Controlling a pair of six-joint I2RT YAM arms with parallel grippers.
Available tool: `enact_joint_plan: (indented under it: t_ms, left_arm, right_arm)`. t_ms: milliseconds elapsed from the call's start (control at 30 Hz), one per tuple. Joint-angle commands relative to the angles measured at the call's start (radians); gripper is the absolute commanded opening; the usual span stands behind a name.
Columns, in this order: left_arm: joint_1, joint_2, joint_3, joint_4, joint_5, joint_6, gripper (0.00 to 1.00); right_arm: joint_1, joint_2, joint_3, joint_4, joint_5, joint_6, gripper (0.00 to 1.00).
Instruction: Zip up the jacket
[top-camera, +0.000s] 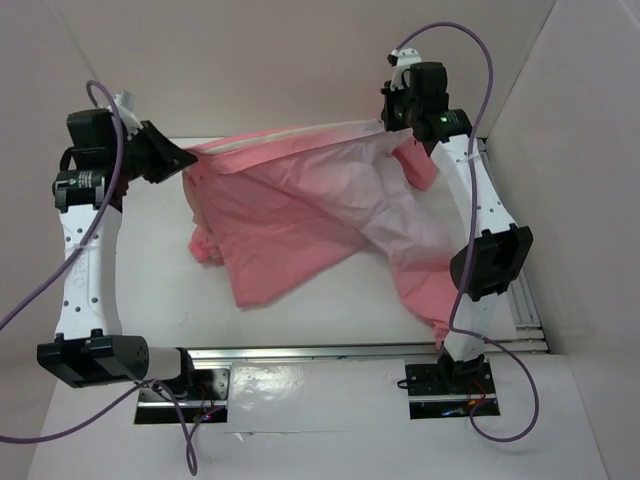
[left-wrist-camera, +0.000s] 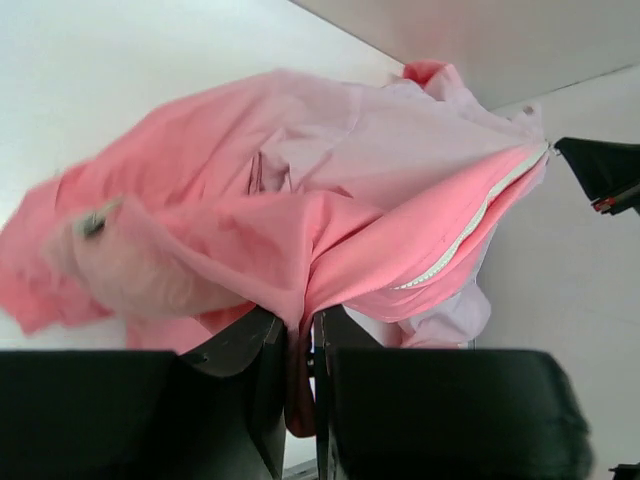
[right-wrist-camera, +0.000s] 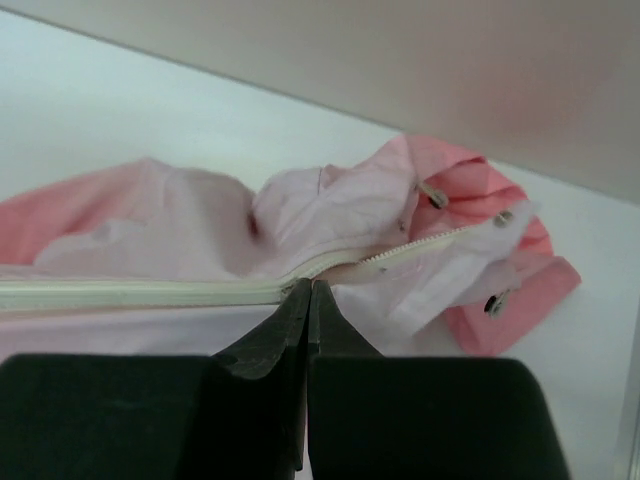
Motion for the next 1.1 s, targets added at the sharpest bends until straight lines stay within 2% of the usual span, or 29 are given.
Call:
enact_joint_plan:
  t_ms: [0, 67, 100, 167, 200, 367, 433, 600, 733, 900, 1067]
  left_arm:
    - [0.113, -0.019, 0.015, -0.045, 0.078, 0.099, 0.0]
    - [0.133, -0.059, -0.065, -0.028, 0.034, 0.099, 0.0]
    - [0.151, -0.073, -0.164, -0.028, 0.034, 0.099, 0.0]
    - [0.179, -0.102, -0.274, 0.005, 0.034, 0.088, 0.0]
    - [0.197, -0.132, -0.376, 0.034, 0.019, 0.088, 0.0]
    - [0.266, -0.156, -0.519, 0.061, -0.024, 0.079, 0.0]
    - [0.305, -0.156, -0.52, 0.071, -0.014, 0.067, 0.0]
    - [0.314, -0.145, -0.451, 0.081, -0.012, 0.045, 0.0]
    - [0.323, -0.125, -0.382, 0.081, -0.001, 0.024, 0.0]
    - [0.323, -0.085, -0.259, 0.081, 0.017, 0.004, 0.0]
    - [0.323, -0.076, -0.277, 0.081, 0.035, 0.027, 0.0]
  right_arm:
    - [-0.037, -0.033, -0.128, 0.04, 0.095, 0.002, 0.0]
    - [-0.037, -0.061, -0.219, 0.087, 0.095, 0.015, 0.0]
    - [-0.046, -0.061, -0.305, 0.101, 0.095, 0.027, 0.0]
    - [-0.057, -0.084, -0.385, 0.126, 0.095, 0.039, 0.0]
    - [-0.057, -0.093, -0.425, 0.126, 0.105, 0.054, 0.0]
    - [-0.135, -0.163, -0.672, 0.201, 0.143, 0.085, 0.0]
    - [-0.161, -0.183, -0.701, 0.201, 0.165, 0.096, 0.0]
    - [-0.212, -0.251, -0.692, 0.219, 0.219, 0.096, 0.0]
    - [-0.233, -0.288, -0.615, 0.212, 0.251, 0.096, 0.0]
    - [-0.266, -0.326, -0.54, 0.181, 0.24, 0.087, 0.0]
    - [-0.275, -0.357, -0.587, 0.181, 0.165, 0.087, 0.0]
